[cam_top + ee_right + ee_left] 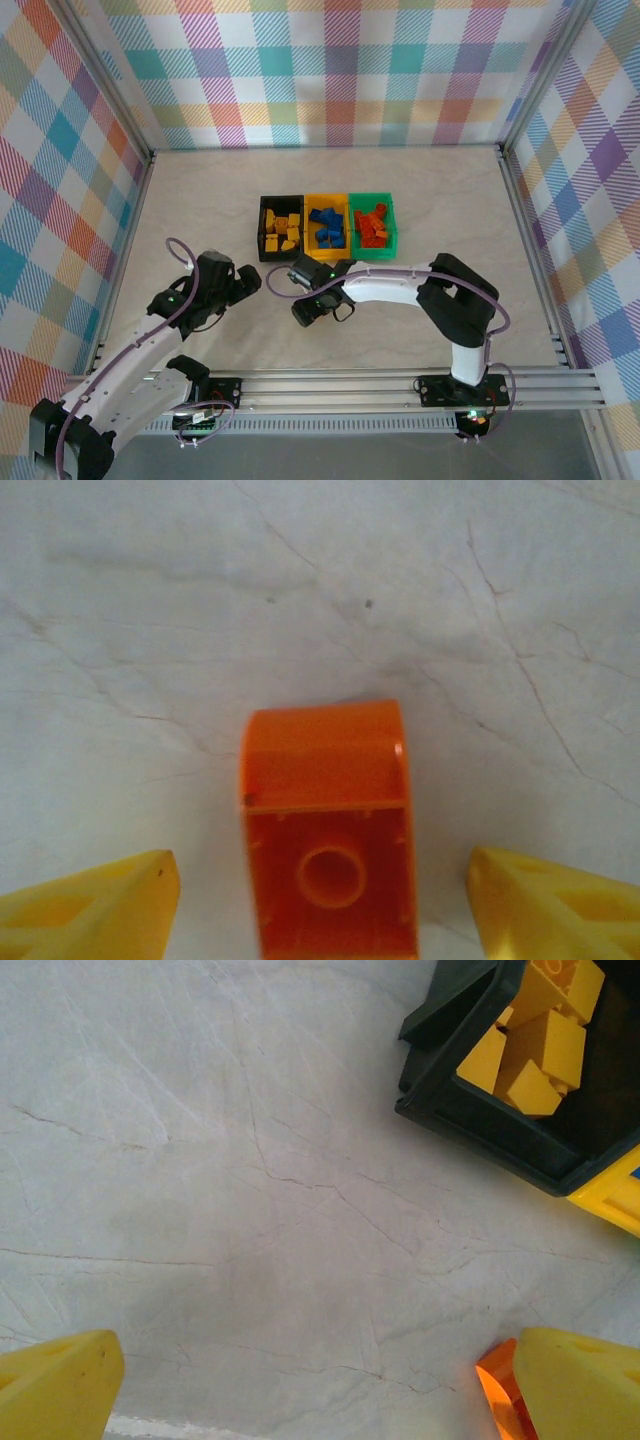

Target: Sort the legos into containers by color

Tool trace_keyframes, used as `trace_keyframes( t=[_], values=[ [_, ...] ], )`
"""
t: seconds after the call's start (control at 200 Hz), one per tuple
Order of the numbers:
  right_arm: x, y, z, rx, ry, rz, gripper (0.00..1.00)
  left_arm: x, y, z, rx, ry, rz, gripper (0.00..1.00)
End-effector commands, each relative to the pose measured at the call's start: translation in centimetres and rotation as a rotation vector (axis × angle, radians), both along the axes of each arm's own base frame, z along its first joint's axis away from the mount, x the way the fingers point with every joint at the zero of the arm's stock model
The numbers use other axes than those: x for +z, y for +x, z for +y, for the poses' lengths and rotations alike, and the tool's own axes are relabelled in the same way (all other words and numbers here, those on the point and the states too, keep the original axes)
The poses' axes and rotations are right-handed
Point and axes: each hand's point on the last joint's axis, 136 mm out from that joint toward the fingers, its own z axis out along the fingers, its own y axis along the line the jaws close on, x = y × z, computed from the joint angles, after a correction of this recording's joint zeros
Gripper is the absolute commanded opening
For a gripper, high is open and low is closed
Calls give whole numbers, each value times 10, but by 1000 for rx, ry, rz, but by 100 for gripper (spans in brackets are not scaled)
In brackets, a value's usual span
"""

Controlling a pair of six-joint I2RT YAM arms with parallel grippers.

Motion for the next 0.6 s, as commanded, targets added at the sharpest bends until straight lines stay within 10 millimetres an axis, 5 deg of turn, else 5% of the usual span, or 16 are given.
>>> trace_keyframes(
  t=[0.0, 0.18, 0.35, 0.595],
  values=[
    [-3, 8, -3, 1, -48, -31, 67, -1, 1, 4, 13, 0, -13, 100],
    [-6, 7, -4, 12, -61, -39, 49, -3, 0, 5, 13, -1, -6, 100],
    [1, 12, -12, -7, -59, -87, 42, -3, 1, 4, 13, -4, -4, 100],
    [53, 28, -39, -118, 70, -180, 37, -6, 4, -1, 6, -22, 4, 100]
  ],
)
